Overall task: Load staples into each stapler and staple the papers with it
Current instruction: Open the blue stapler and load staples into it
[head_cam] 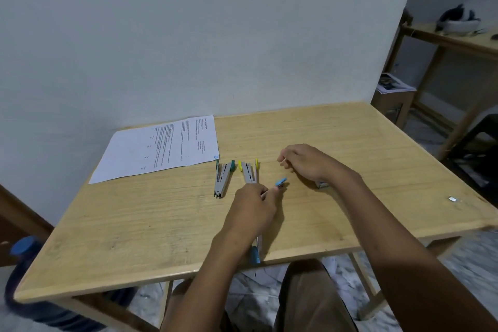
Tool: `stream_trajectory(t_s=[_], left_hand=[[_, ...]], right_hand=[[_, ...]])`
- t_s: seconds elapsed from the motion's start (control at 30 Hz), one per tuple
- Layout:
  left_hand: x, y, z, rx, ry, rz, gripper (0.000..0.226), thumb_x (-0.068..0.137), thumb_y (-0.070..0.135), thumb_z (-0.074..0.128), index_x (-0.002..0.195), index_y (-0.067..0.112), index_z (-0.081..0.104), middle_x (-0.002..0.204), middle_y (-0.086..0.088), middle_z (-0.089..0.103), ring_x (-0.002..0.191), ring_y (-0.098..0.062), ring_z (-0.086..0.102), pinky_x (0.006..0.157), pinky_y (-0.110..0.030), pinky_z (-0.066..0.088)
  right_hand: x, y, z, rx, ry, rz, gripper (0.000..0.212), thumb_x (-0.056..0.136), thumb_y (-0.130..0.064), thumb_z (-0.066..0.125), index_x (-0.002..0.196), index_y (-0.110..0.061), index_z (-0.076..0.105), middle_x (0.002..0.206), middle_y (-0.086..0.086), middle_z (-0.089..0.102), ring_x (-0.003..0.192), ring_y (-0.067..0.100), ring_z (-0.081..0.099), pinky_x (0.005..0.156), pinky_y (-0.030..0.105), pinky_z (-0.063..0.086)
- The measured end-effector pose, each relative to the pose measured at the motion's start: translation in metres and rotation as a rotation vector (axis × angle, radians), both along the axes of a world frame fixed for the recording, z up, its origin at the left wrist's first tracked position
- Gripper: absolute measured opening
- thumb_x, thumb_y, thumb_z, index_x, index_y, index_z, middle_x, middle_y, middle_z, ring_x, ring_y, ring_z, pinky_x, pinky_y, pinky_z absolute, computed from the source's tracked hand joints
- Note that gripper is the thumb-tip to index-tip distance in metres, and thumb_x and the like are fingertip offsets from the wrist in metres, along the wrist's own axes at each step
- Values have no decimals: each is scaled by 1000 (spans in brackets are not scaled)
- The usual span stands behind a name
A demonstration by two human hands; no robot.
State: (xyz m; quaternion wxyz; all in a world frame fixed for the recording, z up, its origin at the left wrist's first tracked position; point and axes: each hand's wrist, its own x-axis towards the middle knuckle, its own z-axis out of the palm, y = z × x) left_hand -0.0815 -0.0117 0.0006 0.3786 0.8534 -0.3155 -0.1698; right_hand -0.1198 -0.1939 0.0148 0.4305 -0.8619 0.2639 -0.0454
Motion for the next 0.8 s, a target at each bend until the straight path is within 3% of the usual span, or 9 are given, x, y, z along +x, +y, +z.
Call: stream_trajectory(t_s=[0.07,0.23,0.3,0.4,0.53,0.8], left_hand=[[-1,-2,0,33,-51,8,44,99,41,49,79,6,67,66,-3,59,55,-16,51,48,-27,34],[-9,-4,0,119,-281,43,40,100,44,45,85,14,67,72,0,62,62,-17,58,50,-29,39],[-10,-5,-1,135,-367,45,41,101,44,44,85,14,66,75,-1,62,63,-17,58,53,-31,42],[-11,-7,-2,170,-445,29,42,101,44,43,87,12,65,81,-4,63,69,-21,61,60,-33,46],[-11,-10,-4,225,-497,9,42,102,42,42,88,10,64,88,-7,63,77,-23,59,64,-35,44],[-2,-4,-7,218,-579,34,54,103,48,35,94,8,70,104,-8,55,90,-26,57,77,-43,51]], right_hand=[[-7,-3,4,20,-59,-14,29,102,-26,41,85,-24,65,86,-4,63,84,16,61,83,33,50],[-48,-12,17,-133,-194,-192,18,100,-33,51,104,-25,66,105,-8,65,96,9,62,83,30,47],[-67,-16,12,-194,-84,-265,18,94,-46,57,102,-31,64,107,-9,62,94,7,59,78,32,46],[-84,-15,-4,-240,144,-290,36,80,-64,64,104,-38,62,120,-1,56,115,19,52,90,40,49],[-87,0,-15,-259,90,-302,46,85,-54,67,123,-30,61,125,2,46,119,20,45,88,35,46],[-86,16,-23,-260,-18,-338,46,83,-51,71,122,-27,64,122,2,48,113,21,53,97,40,50]])
